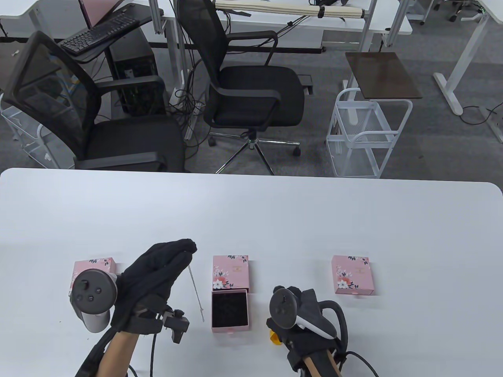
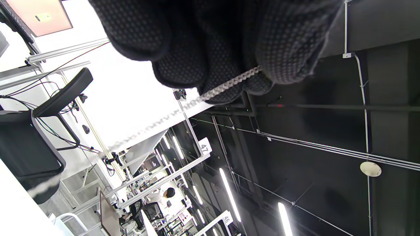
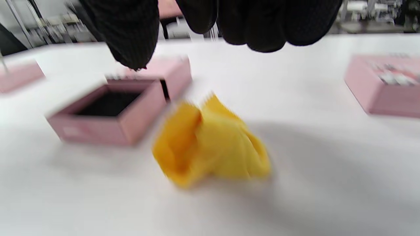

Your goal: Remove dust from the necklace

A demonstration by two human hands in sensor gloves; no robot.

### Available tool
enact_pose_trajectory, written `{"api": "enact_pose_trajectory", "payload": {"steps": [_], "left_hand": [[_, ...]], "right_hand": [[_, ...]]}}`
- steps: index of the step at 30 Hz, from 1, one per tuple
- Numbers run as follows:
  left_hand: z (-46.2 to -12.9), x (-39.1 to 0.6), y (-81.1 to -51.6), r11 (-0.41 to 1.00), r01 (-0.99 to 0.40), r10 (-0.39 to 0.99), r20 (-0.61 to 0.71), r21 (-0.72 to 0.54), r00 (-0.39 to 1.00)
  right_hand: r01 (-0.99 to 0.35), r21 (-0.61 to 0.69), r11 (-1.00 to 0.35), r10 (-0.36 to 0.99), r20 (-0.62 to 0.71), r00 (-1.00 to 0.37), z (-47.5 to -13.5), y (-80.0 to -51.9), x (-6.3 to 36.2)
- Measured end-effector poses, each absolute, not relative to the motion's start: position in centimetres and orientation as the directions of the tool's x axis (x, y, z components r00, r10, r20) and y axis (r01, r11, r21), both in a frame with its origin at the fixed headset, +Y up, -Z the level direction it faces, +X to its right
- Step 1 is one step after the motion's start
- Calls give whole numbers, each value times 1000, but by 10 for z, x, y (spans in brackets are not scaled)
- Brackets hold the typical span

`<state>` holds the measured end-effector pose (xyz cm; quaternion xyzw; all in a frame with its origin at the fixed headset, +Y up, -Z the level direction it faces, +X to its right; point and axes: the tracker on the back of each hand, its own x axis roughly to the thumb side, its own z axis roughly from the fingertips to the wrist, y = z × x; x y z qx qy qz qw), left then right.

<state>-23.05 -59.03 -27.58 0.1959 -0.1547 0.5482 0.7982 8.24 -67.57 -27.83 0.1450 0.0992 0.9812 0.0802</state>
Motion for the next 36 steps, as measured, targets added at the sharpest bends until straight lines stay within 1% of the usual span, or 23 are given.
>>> {"api": "enact_pose_trajectory", "payload": {"steps": [3,4,5,6,7,9,12,15,19,24,26,30,33,36], "left_hand": [[-277,-227,-592,324,-938,818,460,127,345],[-277,-225,-593,324,-938,818,462,122,342],[-277,-225,-593,323,-939,818,464,119,340],[-277,-224,-593,323,-939,817,466,115,338],[-277,-224,-593,323,-940,817,467,114,337],[-277,-223,-594,324,-940,818,467,108,335],[-279,-222,-596,334,-937,821,458,101,342],[-282,-224,-599,338,-935,826,443,104,348],[-287,-232,-601,341,-931,833,416,132,364],[-292,-247,-605,373,-908,835,357,192,419],[-293,-252,-606,381,-902,837,339,201,429],[-295,-257,-606,413,-885,829,313,216,464],[-298,-255,-609,456,-865,813,295,212,501],[-303,-245,-615,524,-836,789,276,164,549]], "right_hand": [[-290,142,-947,322,339,-884,-279,-660,65],[-380,130,-916,400,380,-834,-279,-655,53],[-404,127,-906,420,391,-819,-279,-654,49],[-479,137,-867,489,423,-763,-278,-653,34],[-498,146,-855,507,436,-743,-278,-653,29],[-562,166,-810,566,471,-677,-282,-655,1],[-574,140,-807,561,488,-669,-289,-659,-21],[-565,60,-823,522,474,-709,-295,-664,-29],[-527,10,-850,470,469,-748,-300,-664,-18],[-530,30,-848,485,447,-751,-309,-663,-3],[-545,17,-838,499,426,-754,-310,-661,4],[-535,-9,-844,486,406,-774,-312,-656,12],[-536,-19,-844,488,387,-783,-313,-653,19],[-532,12,-847,497,377,-782,-314,-652,22]]}}
